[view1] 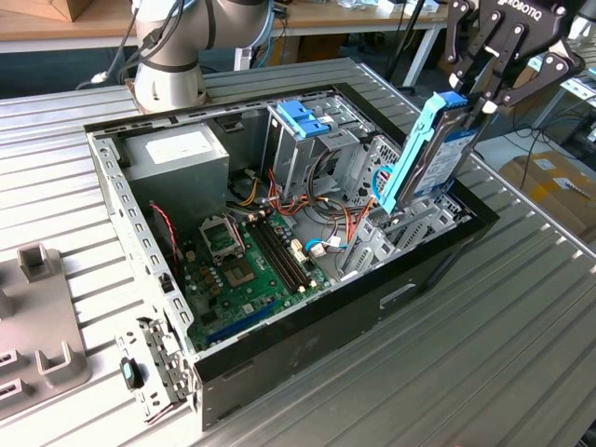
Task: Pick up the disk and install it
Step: 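Insert the disk into the insertion slot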
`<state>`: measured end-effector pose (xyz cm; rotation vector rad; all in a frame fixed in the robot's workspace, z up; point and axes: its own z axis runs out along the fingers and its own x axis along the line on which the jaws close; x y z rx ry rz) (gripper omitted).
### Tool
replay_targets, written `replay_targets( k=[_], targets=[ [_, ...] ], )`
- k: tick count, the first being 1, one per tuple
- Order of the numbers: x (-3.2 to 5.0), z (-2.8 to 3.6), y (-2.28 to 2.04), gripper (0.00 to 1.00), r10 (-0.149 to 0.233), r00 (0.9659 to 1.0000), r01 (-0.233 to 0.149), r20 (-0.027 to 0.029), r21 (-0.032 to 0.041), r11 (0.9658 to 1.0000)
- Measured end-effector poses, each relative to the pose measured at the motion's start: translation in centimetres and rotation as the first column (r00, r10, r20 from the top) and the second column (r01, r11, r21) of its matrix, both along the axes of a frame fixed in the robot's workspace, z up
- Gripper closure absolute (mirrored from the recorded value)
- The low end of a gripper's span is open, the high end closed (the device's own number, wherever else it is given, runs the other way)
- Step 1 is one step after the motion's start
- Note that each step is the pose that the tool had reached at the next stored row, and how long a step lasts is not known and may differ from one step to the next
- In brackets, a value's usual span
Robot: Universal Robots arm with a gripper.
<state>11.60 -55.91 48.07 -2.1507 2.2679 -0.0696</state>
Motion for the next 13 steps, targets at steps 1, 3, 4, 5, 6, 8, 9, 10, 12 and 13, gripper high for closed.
replay_targets(
  k=[1, 3, 4, 5, 6, 8, 9, 10, 12, 13],
  targets=[
    [-0.02, -0.14, 0.0, 0.65, 0.0, 1.0, 0.0, 0.0, 0.0, 1.0],
    [-0.09, -0.26, -0.01, 0.65, 0.0, 1.0, 0.0, 0.0, 0.0003, 1.0],
    [-0.12, -0.38, -0.01, 0.65, 0.0, 1.0, 0.0, 0.0, 0.0001, 1.0],
    [-0.17, -0.56, -0.01, 0.65, 0.0, 1.0, 0.0, 0.0, 0.0, 1.0],
    [-0.21, -0.65, -0.01, 0.65, 0.0, 1.0, 0.0, 0.0, 0.0, 1.0],
    [-0.27, -0.87, 0.0, 0.65, 0.0, 1.0, 0.0, 0.0, 0.0002, 1.0],
    [-0.28, -0.95, 0.0, 0.65, 0.0, 1.0, 0.0, 0.0, 0.0001, 1.0],
    [-0.3, -1.04, 0.0, 0.65, 0.0, 1.0, 0.0, 0.0, 0.0, 1.0],
    [-0.37, -1.23, 0.0, 0.65, 0.0, 1.0, 0.0, 0.0, 0.0001, 1.0],
    [-0.38, -1.24, 0.0, 0.65, 0.0, 1.0, 0.0, 0.0, 0.0, 1.0]
  ],
)
